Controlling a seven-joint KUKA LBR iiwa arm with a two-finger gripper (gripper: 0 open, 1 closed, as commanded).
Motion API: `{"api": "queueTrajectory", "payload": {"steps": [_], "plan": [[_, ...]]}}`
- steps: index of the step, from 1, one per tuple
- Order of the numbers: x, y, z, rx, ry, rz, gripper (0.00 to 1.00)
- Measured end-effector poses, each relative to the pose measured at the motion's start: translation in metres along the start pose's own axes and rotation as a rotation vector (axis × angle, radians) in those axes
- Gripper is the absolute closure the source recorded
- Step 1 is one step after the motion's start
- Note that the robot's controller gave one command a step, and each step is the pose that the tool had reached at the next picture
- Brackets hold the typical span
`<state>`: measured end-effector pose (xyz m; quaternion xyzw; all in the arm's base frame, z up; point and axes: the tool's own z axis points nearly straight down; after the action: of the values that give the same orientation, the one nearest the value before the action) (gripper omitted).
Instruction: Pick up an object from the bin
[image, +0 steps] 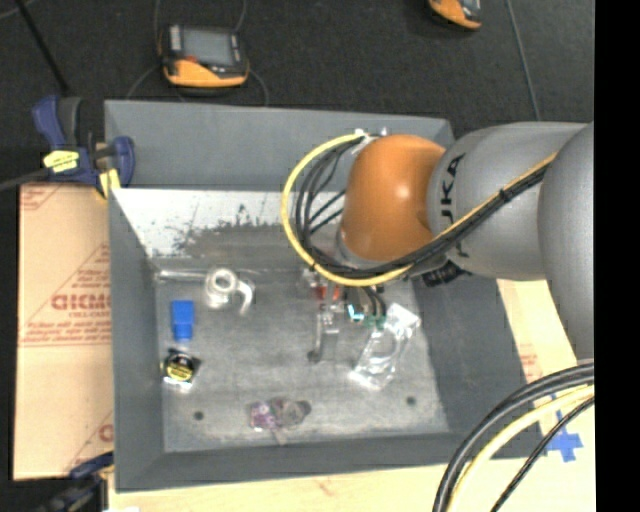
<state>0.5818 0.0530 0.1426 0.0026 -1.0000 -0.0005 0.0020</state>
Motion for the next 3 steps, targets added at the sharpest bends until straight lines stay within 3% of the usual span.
{"api": "queueTrajectory", "payload": {"steps": [1,2,3], "plan": [[0.094,0.039,0.051,0.001,-0.002,-0.277,0.0],[0.098,0.053,0.072,0.001,-0.015,-0.217,0.0],[0.1,0.052,0.073,0.0,-0.008,-0.215,1.0]]}}
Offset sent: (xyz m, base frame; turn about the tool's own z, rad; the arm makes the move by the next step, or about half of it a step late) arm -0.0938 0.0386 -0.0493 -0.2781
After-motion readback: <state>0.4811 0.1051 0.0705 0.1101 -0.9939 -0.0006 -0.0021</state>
